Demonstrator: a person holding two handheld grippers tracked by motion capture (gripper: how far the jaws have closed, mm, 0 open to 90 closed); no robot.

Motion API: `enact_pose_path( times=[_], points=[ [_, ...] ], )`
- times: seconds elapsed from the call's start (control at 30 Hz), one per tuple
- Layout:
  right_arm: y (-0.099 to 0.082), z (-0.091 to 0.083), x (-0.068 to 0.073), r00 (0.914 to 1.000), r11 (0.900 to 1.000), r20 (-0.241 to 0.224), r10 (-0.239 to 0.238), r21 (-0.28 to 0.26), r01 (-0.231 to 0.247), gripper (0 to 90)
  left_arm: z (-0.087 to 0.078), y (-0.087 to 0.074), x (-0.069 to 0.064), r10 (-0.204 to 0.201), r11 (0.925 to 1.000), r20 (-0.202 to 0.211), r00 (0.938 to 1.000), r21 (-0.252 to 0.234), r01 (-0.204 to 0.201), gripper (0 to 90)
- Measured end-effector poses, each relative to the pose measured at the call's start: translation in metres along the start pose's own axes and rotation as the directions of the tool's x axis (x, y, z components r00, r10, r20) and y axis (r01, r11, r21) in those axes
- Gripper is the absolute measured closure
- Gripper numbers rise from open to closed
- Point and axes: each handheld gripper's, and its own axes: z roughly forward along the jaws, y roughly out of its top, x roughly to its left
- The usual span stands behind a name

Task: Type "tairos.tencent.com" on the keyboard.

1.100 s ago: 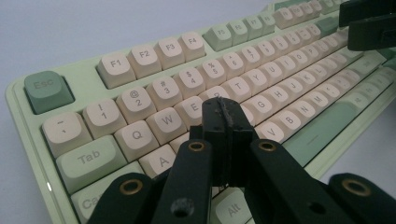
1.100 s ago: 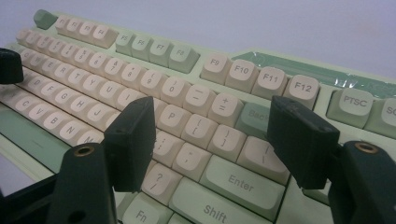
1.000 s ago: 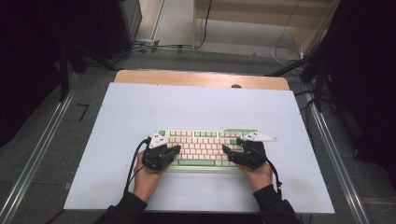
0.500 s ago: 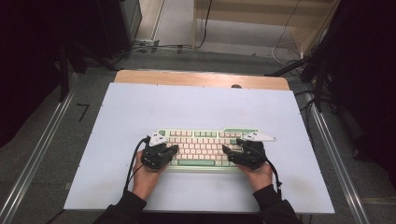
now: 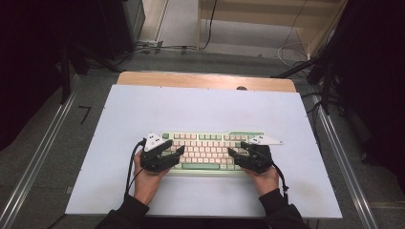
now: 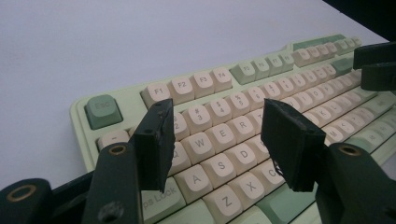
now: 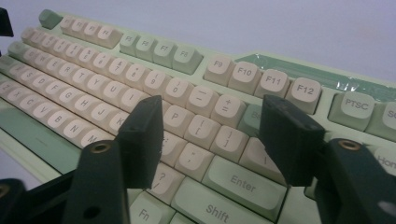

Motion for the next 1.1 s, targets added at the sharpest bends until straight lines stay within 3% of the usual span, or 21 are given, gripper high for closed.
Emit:
enact_pose_path(
  times=[0.2, 0.4, 1.1],
  points=[
    [-0.001, -0.002, 0.004, 0.9991, 0.9992, -0.026, -0.034, -0.02, 0.034, 69.8, 0.0, -0.001, 0.003, -0.004, 1.0, -0.017, 0.9998, 0.004, 0.004, 40.3],
    [-0.002, -0.001, 0.007, 0.9972, 0.999, -0.06, -0.044, -0.012, 0.044, 87.3, -0.002, -0.001, 0.004, -0.011, 0.9999, -0.028, 0.9995, -0.005, 0.011, 40.2],
    [-0.004, 0.001, 0.017, 0.992, 0.997, -0.103, -0.072, 0.019, 0.075, 87.6, -0.002, -0.002, 0.006, -0.018, 0.9998, -0.029, 0.9994, 0.0, 0.018, 37.2]
  ],
)
